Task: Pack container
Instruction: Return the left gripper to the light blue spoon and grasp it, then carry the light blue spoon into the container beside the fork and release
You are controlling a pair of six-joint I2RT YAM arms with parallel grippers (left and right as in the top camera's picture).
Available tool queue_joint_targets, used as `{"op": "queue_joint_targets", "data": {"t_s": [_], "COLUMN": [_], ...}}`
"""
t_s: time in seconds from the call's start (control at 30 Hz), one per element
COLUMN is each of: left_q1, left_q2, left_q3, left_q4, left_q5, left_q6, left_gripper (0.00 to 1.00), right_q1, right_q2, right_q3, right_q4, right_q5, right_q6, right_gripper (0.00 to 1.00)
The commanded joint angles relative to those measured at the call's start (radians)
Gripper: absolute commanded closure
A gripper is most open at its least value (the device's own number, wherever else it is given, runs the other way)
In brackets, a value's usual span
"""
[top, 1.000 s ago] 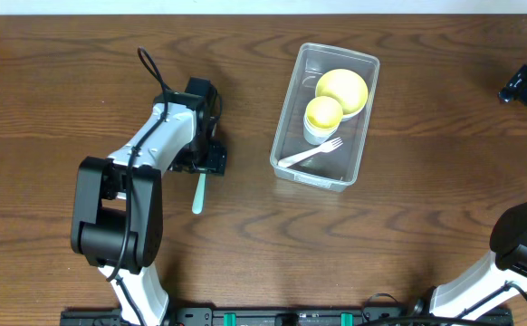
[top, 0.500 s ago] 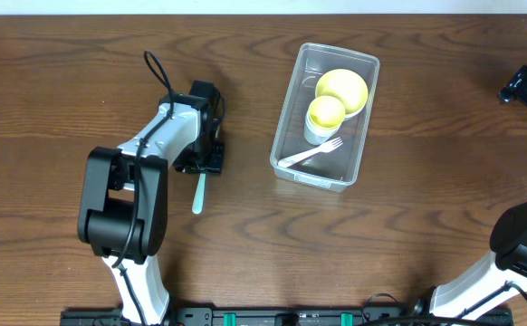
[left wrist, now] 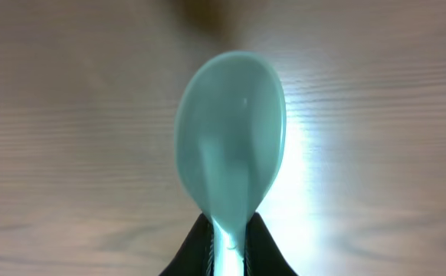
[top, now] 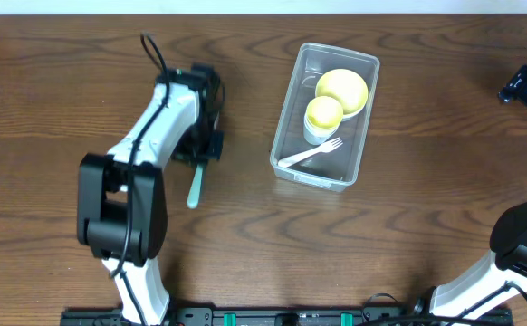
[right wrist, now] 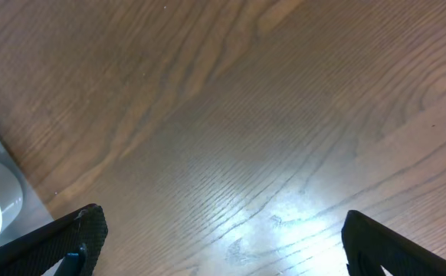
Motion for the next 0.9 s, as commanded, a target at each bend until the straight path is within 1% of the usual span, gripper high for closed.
{"op": "queue_joint_targets", "data": {"t_s": [0.0,0.07,0.13,0.2,0.3,0.37,0.47,0.6,0.67,0.73,0.77,0.8,0.83,0.87], "left_q1": [-0.069,-0.142,-0.232,-0.327,-0.445,-0.503,-0.55,-0.576,-0.577,-0.577,-0.577,-0.577,-0.577,-0.577], "left_q2": [-0.143,-0.198,-0.24,-0.269,-0.257,-0.227,-0.161,-0.027,0.03,0.07,0.085,0.092,0.093,0.092], "left_q3": [0.175,0.253,0.291,0.295,0.29,0.268,0.238,0.234,0.234,0.234,0.234,0.234,0.234,0.235], "left_q4": [-0.048,-0.045,-0.011,0.047,0.111,0.159,0.213,0.23,0.239,0.253,0.259,0.264,0.268,0.274], "left_q5": [0.0,0.001,0.0,-0.003,-0.012,-0.012,-0.012,-0.012,-0.012,-0.012,-0.012,-0.012,-0.013,-0.016], "left_q6": [0.072,0.147,0.273,0.402,0.536,0.602,0.673,0.81,0.851,0.854,0.854,0.853,0.853,0.852], "left_gripper": [0.94,0.95,0.94,0.94,0.94,0.94,0.94,0.94,0.93,0.9,0.87,0.83,0.69,0.01], "right_q1": [-0.001,-0.001,-0.001,-0.001,-0.001,-0.001,-0.001,-0.001,-0.001,-0.001,-0.001,-0.001,-0.001,-0.001], "right_q2": [0.005,0.005,0.005,0.005,0.005,0.005,0.005,0.005,0.005,0.005,0.005,0.005,0.005,0.005], "right_q3": [-0.001,-0.001,-0.001,-0.001,-0.001,-0.001,-0.001,-0.001,-0.001,-0.001,-0.001,-0.001,-0.001,-0.001], "right_q4": [0.0,0.0,0.0,0.0,0.0,0.0,0.0,0.0,0.0,0.0,0.0,0.0,0.0,0.0], "right_q5": [0.001,0.001,0.001,0.001,0.001,0.001,0.001,0.001,0.001,0.001,0.001,0.001,0.001,0.001], "right_q6": [0.008,0.009,0.009,0.009,0.009,0.009,0.009,0.008,0.009,0.009,0.009,0.009,0.009,0.009], "right_gripper": [0.01,0.01,0.01,0.01,0.01,0.01,0.01,0.01,0.01,0.01,0.01,0.01,0.01,0.01]}}
